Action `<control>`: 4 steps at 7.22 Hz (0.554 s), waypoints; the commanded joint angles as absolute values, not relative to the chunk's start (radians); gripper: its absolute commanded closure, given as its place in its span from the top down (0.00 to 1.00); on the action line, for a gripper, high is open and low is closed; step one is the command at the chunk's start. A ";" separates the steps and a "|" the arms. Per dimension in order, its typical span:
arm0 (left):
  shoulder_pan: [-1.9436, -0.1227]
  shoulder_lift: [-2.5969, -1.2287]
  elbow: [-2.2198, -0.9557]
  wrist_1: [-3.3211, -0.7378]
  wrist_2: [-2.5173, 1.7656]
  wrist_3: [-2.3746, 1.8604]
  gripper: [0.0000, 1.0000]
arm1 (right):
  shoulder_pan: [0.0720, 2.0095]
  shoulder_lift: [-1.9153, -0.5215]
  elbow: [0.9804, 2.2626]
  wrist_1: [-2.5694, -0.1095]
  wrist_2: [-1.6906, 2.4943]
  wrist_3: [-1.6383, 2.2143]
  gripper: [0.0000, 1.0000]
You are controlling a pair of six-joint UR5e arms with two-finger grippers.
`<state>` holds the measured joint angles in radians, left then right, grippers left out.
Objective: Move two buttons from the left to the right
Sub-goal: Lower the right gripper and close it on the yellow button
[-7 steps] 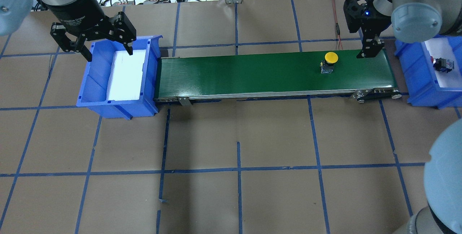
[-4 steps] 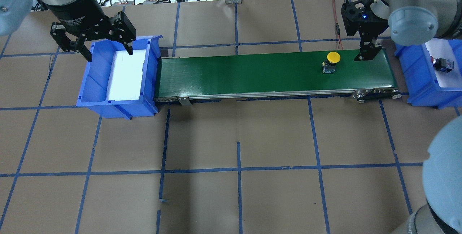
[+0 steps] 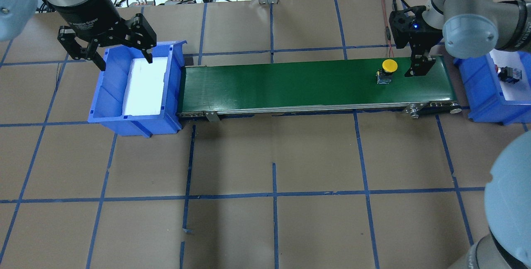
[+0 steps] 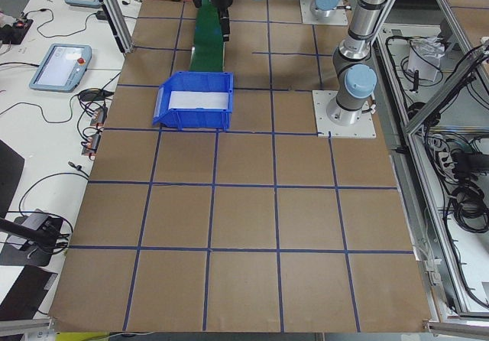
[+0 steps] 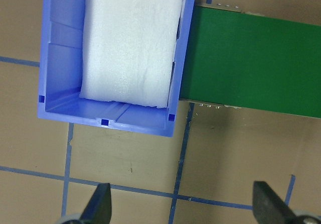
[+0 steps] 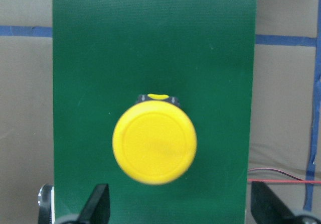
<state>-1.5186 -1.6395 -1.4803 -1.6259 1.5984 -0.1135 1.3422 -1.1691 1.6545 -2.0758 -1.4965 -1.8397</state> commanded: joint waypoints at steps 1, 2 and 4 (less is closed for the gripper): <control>-1.519 -1.641 -1.480 -1.626 1.598 -0.114 1.00 | 1.342 -1.172 1.670 -2.098 -1.496 -1.835 1.00; -1.519 -1.640 -1.480 -1.626 1.598 -0.114 1.00 | 1.342 -1.172 1.672 -2.097 -1.502 -1.838 1.00; -1.519 -1.638 -1.480 -1.626 1.598 -0.112 1.00 | 1.342 -1.170 1.678 -2.097 -1.500 -1.838 1.00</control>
